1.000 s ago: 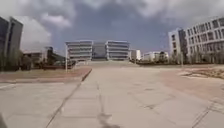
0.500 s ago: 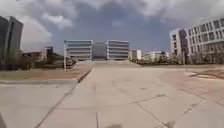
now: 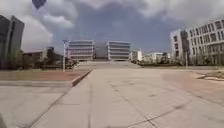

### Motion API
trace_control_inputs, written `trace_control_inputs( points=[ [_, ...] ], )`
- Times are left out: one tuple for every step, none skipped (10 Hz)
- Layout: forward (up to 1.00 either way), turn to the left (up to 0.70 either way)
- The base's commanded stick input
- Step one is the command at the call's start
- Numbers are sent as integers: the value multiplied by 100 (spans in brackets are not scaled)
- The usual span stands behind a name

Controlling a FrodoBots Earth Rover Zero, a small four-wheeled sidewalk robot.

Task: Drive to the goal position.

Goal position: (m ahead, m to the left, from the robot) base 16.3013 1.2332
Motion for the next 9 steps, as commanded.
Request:
trace_control_inputs(
  points=[
    [100, 6],
    [100, 12],
    [100, 36],
    [100, 40],
    [100, 29],
    [100, 8],
    [100, 2],
    [100, 1],
    [100, 1]
  ],
)
